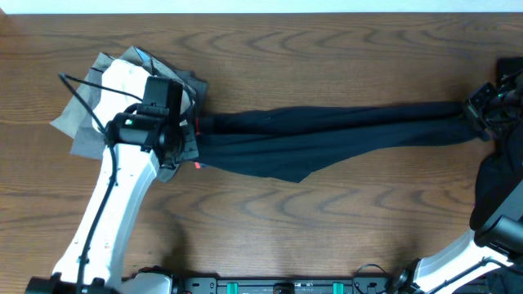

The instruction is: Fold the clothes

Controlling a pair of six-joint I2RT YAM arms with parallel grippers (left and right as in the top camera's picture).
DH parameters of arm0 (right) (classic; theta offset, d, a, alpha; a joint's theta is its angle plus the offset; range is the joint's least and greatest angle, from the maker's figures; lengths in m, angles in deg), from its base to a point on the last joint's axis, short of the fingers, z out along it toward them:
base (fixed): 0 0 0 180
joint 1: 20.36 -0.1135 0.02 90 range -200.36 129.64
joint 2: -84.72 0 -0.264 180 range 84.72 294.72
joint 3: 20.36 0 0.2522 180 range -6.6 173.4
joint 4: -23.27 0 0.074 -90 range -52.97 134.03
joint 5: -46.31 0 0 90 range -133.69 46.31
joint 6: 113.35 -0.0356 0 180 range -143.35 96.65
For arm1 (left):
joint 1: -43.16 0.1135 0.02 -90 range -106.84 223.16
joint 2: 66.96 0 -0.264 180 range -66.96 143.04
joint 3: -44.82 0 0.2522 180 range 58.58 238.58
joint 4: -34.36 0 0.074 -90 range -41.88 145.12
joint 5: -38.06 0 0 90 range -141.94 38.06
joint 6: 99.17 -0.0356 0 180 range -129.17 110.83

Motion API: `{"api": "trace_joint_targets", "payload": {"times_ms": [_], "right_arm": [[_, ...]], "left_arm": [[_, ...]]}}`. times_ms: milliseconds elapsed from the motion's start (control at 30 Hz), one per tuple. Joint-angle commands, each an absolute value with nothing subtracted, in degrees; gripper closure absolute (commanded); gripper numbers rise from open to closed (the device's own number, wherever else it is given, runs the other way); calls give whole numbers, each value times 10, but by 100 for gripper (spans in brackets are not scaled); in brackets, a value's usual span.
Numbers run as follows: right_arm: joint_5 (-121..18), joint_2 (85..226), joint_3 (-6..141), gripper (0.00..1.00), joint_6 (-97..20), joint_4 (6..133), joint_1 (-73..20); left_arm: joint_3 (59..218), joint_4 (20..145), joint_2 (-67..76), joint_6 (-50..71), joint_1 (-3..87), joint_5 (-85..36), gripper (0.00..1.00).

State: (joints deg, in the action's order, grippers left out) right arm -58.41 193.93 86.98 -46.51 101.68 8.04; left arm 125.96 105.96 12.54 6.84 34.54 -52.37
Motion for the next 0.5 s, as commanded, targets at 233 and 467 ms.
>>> {"api": "trace_joint_targets", "payload": {"times_ms": [233,467], "right_arm": [[-505,1842,882,99,-415,1084,87],[-495,1851,880,99,-414,1079,87]], "left_arm": [[1272,1105,78,48,351,-541,94],[1272,1089,87,39,351,-542,94]]}}
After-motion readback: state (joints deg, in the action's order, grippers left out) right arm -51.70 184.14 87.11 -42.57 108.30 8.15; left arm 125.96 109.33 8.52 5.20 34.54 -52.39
